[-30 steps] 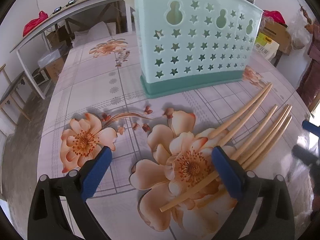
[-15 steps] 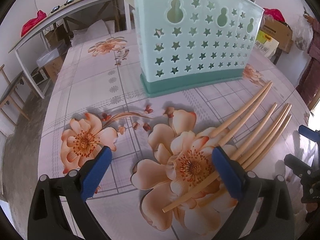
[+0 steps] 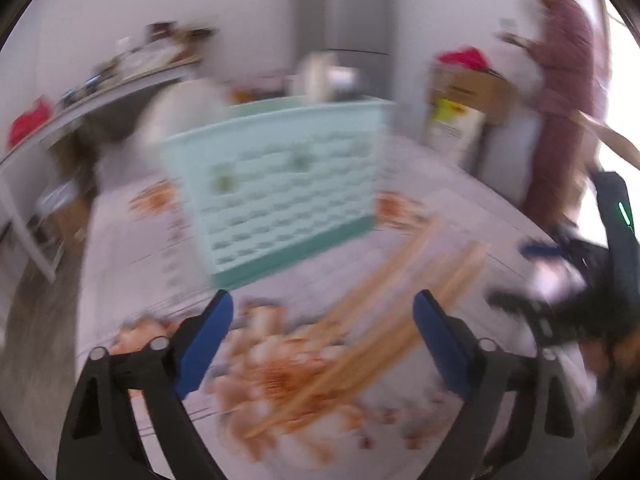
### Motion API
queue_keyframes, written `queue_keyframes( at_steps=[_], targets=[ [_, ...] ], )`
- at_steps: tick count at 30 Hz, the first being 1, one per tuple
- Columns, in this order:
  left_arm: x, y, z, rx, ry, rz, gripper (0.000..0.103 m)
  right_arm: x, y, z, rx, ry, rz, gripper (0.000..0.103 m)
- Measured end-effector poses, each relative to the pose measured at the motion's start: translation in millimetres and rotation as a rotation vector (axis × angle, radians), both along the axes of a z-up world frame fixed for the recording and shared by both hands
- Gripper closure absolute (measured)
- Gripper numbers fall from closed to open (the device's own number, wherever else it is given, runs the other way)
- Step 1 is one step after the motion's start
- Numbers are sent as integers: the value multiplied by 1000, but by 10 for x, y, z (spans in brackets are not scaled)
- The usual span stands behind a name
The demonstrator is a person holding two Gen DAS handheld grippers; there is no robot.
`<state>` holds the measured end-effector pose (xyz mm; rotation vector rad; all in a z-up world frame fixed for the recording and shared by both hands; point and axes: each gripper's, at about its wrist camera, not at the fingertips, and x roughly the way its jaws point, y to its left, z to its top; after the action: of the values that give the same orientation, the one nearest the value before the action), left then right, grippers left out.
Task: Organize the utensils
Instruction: 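Close the left tool on one wooden chopstick from the pile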
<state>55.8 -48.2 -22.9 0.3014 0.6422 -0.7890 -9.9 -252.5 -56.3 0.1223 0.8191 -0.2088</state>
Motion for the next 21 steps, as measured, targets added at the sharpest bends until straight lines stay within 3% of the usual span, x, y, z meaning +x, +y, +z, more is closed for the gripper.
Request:
queue_keyframes(
  at_steps=[2,4,10,18,21],
  targets=[
    [-82,-195,-84,60,5,-62,29,0,-87,34,3,-6,-10,8],
    [-172,-373,-196,115,12,-119,45,5,-135,30,-12,7,-15,9],
    [-372,-677,-385,210,-40,-255,73,-24,-158,-63,-22,55,5,22],
    [-338,-827,-481,278,-112,-294,89,-54,-158,-153,1,74,8,26],
    [-361,-811,-470,285,-103,-312,95,-52,-146,-152,3,73,10,27]
  ],
)
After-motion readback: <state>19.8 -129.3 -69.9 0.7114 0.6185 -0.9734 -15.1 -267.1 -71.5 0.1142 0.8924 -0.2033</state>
